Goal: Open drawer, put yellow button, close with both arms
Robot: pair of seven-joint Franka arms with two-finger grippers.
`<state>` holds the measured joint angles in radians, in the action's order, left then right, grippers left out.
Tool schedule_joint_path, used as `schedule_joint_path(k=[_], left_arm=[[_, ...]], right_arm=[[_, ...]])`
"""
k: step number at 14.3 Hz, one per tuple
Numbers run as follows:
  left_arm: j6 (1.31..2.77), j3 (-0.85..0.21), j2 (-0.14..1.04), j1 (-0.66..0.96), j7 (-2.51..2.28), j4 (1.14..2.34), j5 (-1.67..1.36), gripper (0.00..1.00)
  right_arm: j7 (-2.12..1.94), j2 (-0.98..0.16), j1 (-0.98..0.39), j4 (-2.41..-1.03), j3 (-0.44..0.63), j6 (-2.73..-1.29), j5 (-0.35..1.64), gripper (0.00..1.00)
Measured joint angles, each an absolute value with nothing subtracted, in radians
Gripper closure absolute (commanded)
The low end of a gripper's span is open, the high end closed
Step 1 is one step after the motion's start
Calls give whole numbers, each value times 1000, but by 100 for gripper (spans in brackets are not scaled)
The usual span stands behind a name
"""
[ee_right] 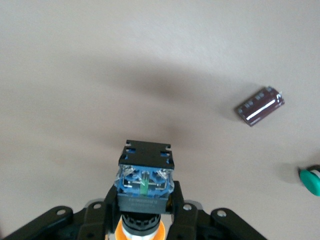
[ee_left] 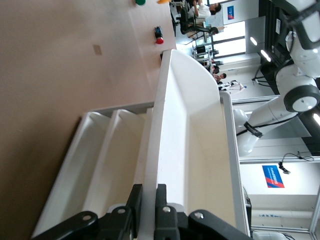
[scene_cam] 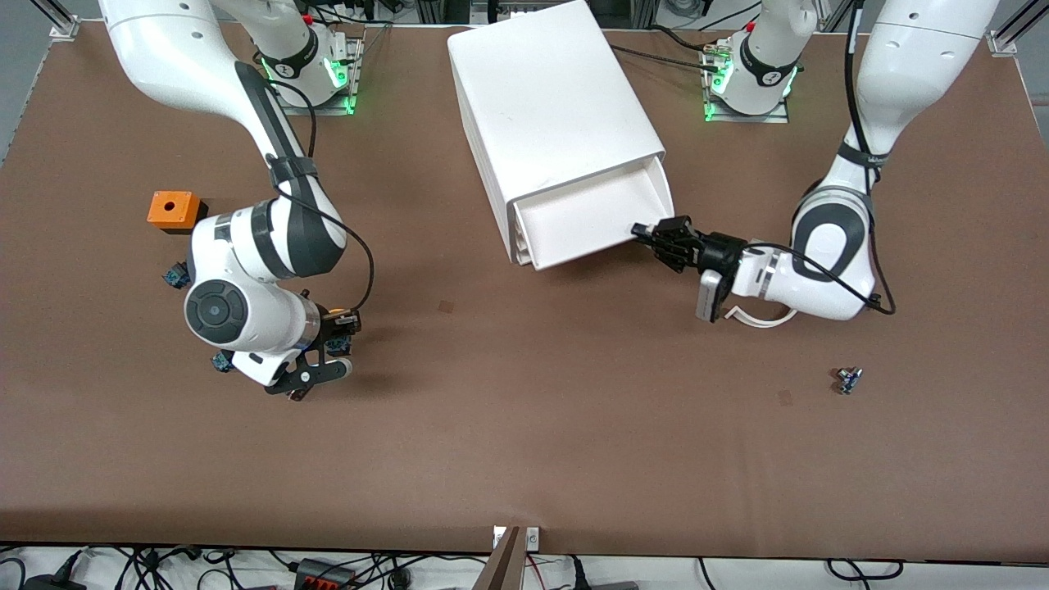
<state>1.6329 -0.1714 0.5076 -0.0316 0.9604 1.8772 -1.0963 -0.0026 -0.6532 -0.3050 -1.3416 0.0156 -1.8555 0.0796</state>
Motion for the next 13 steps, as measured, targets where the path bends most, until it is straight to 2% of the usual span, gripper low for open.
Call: schedule_joint_path(k=[1,2,7,13], left_arm=[[1633,-170,515,-35,957,1862,-1093,36],[1635,-169,520,-35,949,1854,-1089,0],[1621,-163,522,-48,887,1793,-1021,0],[1441,-159,499,-106,427,1488,-689,0]], right_arm=[[-3,-652,-307,-1303,2,-1833,81,100],[-3,-651,-308,-1264,-13,-1813,82,100],[30,-647,-369,-1148,-64,-1768,83,100],[317,-641,-583,-1054,-71,-1750,84,100]])
